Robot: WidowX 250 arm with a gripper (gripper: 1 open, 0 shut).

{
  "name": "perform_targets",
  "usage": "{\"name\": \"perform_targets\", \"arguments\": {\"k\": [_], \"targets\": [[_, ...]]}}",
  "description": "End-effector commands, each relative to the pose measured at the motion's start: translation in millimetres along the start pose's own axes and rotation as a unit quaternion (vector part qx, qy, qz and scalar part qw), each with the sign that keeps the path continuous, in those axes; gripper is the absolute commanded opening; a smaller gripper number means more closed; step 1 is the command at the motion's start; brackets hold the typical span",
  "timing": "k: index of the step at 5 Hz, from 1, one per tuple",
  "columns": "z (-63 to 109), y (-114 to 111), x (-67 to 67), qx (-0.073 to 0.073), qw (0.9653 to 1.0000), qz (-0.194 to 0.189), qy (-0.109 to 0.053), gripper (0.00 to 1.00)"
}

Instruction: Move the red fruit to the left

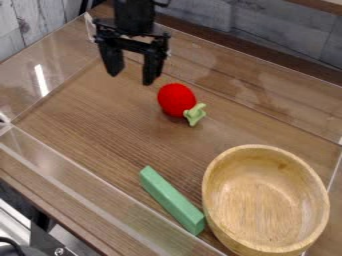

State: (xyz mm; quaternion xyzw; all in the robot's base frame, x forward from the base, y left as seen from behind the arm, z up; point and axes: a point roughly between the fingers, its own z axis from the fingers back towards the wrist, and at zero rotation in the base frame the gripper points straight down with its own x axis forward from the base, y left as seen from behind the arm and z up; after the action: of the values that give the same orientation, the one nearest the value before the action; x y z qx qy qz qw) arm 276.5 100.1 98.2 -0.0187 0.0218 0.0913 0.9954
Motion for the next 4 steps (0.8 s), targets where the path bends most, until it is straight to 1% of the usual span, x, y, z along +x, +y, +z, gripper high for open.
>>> {"name": "perform_targets", "arguments": {"k": [1,2,3,4], "targets": [[13.2,24.7,-8.0,0.005,0.9993,0.025,-0.026,1.0],[14.1,39.9,-15.9,0.005,0.9986,0.043,-0.03,1.0],[10.5,66.9,-1.1,0.007,0.9981,0.042,-0.043,1.0],[4.6,93.1,20.5,0.008,0.9972,0.043,-0.06,1.0]]}}
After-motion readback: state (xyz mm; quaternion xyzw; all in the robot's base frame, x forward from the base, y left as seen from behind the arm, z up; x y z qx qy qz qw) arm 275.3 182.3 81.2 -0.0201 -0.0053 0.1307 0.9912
